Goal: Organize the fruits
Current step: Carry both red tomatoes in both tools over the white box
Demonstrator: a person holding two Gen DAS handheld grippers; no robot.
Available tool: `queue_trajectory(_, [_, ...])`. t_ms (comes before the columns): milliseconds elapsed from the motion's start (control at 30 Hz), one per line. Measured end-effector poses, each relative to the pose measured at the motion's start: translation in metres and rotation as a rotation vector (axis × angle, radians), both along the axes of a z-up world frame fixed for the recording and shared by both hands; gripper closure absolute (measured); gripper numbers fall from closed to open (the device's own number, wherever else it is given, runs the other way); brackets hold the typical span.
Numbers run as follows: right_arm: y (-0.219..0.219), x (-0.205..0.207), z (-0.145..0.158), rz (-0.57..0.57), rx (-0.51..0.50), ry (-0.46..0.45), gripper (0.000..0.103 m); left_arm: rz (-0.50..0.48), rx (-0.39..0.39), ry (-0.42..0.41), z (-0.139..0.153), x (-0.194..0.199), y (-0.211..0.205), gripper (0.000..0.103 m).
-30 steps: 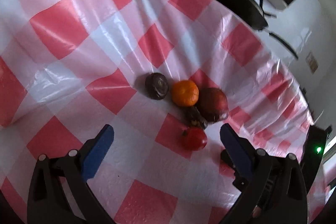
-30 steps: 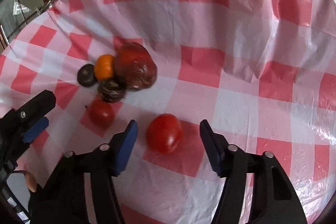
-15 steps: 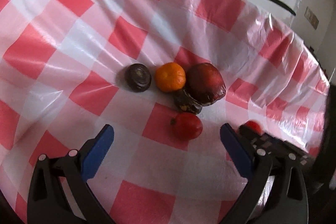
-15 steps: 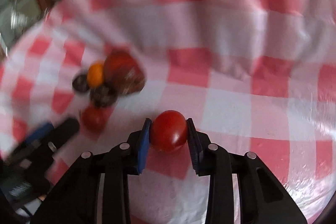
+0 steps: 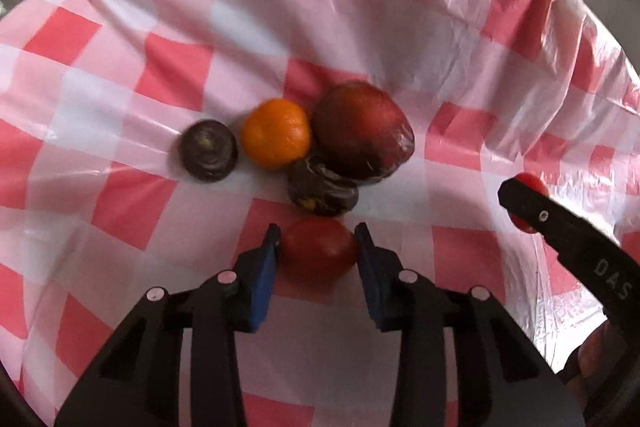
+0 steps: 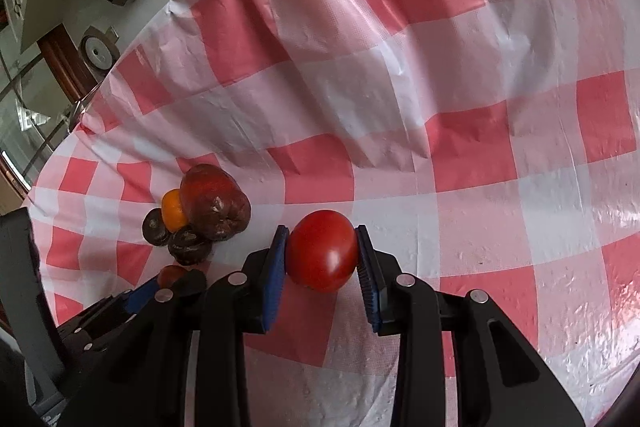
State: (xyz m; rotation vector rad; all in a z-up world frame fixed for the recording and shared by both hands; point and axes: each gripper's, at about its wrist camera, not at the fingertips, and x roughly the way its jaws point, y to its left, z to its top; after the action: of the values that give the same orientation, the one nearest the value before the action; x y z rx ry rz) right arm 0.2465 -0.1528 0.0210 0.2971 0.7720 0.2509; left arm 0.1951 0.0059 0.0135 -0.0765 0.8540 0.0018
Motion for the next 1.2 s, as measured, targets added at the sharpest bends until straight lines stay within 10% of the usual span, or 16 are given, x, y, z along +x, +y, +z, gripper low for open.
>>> queue_trajectory(733, [-0.038,-0.001,-0.006,-0.013,0.179,0.052,0.07,0.093,-0.08,-0.076,0.016,-0.069,0.033,0.065])
queue_trajectory(1200, [0.018,-0.148,-0.006,0.121,0.121,0.09,0.07,0.138,-0.05,-0.097,0.02,-0.164,0.065,0.065])
